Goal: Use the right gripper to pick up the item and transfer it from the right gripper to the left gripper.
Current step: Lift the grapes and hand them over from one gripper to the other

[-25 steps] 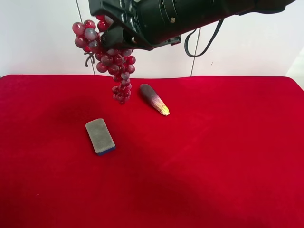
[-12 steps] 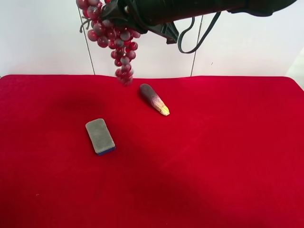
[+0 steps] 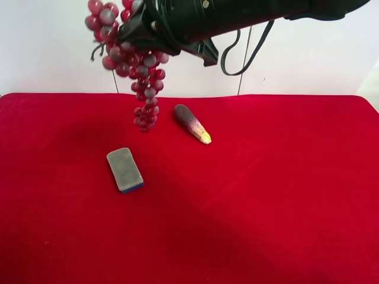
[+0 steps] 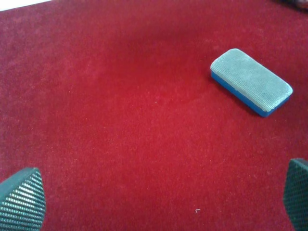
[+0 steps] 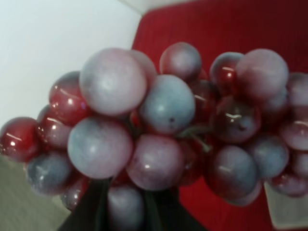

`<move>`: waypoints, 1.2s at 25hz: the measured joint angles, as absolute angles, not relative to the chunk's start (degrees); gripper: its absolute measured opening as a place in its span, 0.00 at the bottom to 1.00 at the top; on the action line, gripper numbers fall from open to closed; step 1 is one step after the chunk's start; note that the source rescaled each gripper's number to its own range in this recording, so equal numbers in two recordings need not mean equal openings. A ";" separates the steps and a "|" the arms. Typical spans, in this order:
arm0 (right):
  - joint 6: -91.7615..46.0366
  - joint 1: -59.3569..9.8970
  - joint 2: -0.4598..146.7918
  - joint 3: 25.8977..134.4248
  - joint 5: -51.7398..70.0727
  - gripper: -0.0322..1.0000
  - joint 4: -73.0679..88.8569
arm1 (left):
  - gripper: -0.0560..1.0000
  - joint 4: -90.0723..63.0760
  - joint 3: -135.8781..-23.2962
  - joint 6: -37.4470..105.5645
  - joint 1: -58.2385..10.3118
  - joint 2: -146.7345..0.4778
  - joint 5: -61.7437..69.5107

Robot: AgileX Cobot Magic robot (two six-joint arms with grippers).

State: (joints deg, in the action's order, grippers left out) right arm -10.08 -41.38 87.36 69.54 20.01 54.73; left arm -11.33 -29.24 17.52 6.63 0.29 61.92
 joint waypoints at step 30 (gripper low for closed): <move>-10.45 -41.38 87.36 69.54 29.88 0.09 44.93 | 1.00 -15.75 -30.38 17.47 6.63 0.22 59.48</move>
State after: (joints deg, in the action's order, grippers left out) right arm -10.45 -41.38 87.36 69.54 29.88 44.93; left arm -15.75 -30.38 17.47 6.63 0.22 59.48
